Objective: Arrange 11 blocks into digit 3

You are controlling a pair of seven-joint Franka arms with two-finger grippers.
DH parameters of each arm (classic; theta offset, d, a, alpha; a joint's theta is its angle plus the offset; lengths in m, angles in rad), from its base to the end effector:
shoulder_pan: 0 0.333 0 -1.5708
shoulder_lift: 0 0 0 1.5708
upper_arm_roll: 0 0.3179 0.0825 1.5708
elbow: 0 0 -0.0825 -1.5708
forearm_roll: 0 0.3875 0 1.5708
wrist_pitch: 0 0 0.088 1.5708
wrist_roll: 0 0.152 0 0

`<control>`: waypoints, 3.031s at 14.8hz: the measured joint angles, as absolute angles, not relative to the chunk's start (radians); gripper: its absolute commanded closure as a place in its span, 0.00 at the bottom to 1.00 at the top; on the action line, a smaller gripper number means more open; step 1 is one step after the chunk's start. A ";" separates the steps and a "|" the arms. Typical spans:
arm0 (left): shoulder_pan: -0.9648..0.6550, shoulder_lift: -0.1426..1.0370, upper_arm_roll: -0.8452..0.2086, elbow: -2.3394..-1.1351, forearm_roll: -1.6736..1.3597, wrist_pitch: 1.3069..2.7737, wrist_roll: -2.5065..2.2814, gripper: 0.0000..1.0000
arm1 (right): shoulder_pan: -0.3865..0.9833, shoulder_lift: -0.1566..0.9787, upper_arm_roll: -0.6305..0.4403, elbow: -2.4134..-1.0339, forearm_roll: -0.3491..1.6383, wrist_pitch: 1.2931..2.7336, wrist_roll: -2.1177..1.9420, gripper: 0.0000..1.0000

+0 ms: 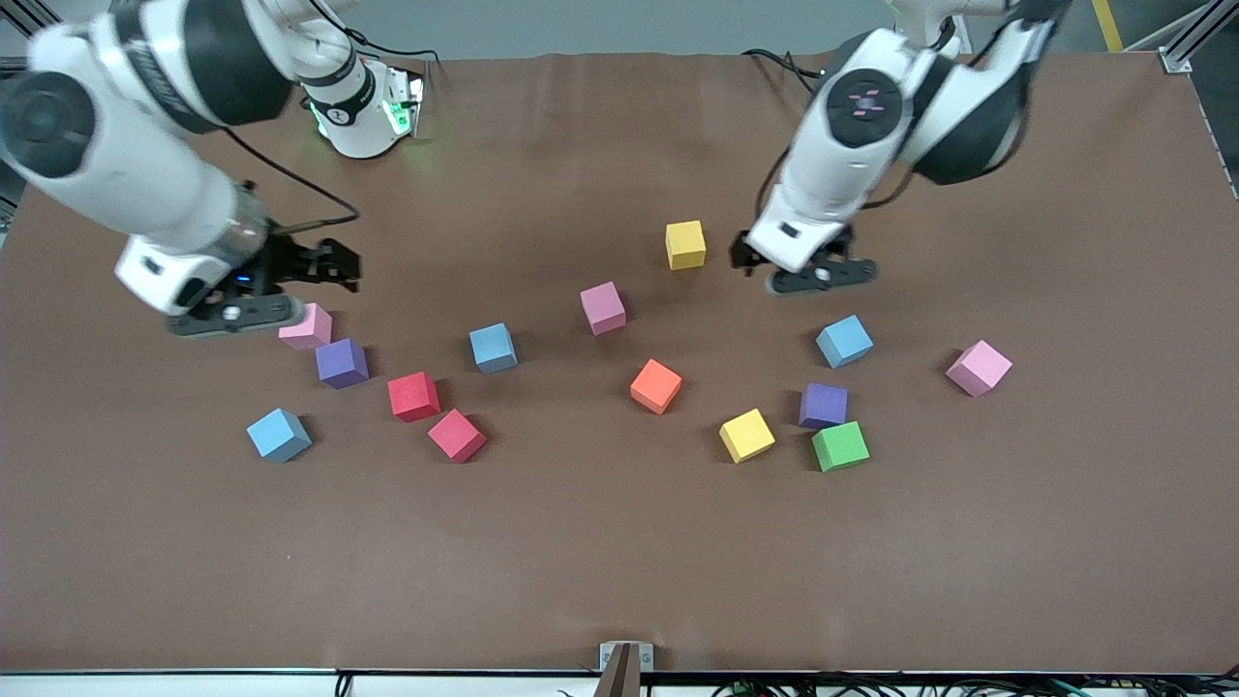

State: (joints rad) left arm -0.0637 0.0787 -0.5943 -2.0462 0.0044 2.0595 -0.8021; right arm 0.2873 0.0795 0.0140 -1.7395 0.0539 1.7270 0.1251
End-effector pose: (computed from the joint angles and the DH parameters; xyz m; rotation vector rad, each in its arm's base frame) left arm 0.4428 -0.3392 0.3597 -3.1274 -0.2228 0.1027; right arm 0.5490 0.1781 0.4689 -3.0938 -0.2564 0.1574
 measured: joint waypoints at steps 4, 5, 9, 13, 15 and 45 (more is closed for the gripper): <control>-0.072 0.109 -0.730 -2.248 0.004 2.338 -1.024 0.00 | 0.388 0.096 0.015 -1.911 0.054 1.952 0.126 0.00; -0.085 0.121 -0.744 -2.285 0.004 2.390 -1.060 0.00 | 0.410 0.104 0.015 -1.951 0.054 2.006 0.127 0.00; -0.152 0.186 -0.752 -2.365 0.042 2.513 -1.183 0.00 | 0.491 0.173 0.015 -2.031 0.054 2.146 0.127 0.00; -0.170 0.276 -0.751 -2.368 0.223 2.524 -1.354 0.00 | 0.535 0.272 0.015 -2.043 0.054 2.268 0.127 0.00; -0.169 0.317 -0.748 -2.366 0.267 2.546 -1.387 0.00 | 0.550 0.305 0.015 -2.059 0.054 2.327 0.127 0.00; -0.323 0.599 -0.740 -2.035 0.487 2.435 -1.396 0.62 | 0.544 0.451 -0.008 -2.079 0.053 2.458 0.056 0.56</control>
State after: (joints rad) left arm -0.3229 0.5985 -0.7405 -2.0348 0.4867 2.4352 -1.3964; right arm 0.5442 0.4511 -0.0084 -2.0787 0.0528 2.4579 0.0564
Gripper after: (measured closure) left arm 0.476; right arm 0.383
